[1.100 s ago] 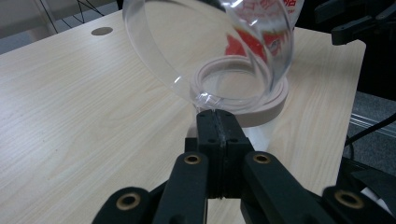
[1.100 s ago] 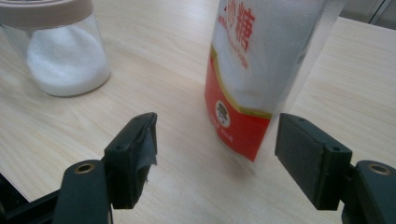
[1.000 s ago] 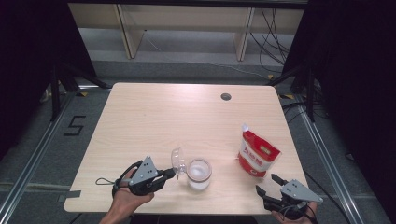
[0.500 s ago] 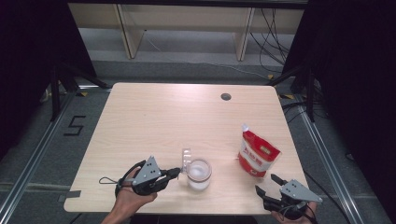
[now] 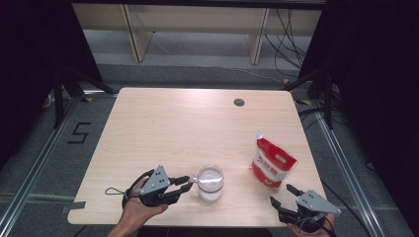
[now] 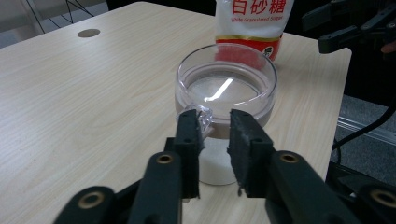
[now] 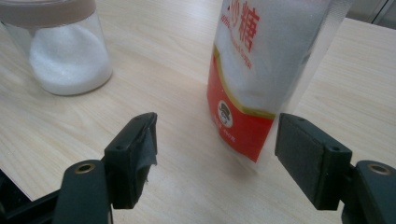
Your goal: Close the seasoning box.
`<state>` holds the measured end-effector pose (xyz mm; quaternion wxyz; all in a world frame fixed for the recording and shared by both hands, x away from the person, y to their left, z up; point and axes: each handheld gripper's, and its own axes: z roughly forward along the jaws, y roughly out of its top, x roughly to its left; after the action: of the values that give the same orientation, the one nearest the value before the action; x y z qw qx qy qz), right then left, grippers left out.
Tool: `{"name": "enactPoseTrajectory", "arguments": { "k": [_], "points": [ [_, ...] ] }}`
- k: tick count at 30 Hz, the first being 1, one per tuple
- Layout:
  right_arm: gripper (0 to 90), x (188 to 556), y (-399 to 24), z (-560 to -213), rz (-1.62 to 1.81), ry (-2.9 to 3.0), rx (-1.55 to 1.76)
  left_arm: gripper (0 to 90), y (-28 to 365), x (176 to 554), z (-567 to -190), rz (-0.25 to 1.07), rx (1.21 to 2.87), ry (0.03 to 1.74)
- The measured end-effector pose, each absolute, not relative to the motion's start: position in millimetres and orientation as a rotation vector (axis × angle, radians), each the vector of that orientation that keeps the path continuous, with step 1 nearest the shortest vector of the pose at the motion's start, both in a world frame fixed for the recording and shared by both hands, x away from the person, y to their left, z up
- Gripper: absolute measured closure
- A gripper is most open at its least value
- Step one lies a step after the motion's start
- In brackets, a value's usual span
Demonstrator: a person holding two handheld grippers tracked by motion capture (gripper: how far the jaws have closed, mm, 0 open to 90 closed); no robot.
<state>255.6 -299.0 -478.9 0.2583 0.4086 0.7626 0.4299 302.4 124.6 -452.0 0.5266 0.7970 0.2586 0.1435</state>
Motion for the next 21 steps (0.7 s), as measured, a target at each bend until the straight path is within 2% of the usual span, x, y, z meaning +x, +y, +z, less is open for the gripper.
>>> {"name": "enactPoseTrajectory", "arguments": {
  "k": [10,21],
  "points": [
    [30.1,256,-299,-479,1.195,2.063,1.116,38.4,131,298,-454,0.357,1.906,0.669],
    [26.1,256,-301,-479,1.196,2.045,1.153,22.6,140,294,-467,0.319,1.913,0.760]
  ]
}}
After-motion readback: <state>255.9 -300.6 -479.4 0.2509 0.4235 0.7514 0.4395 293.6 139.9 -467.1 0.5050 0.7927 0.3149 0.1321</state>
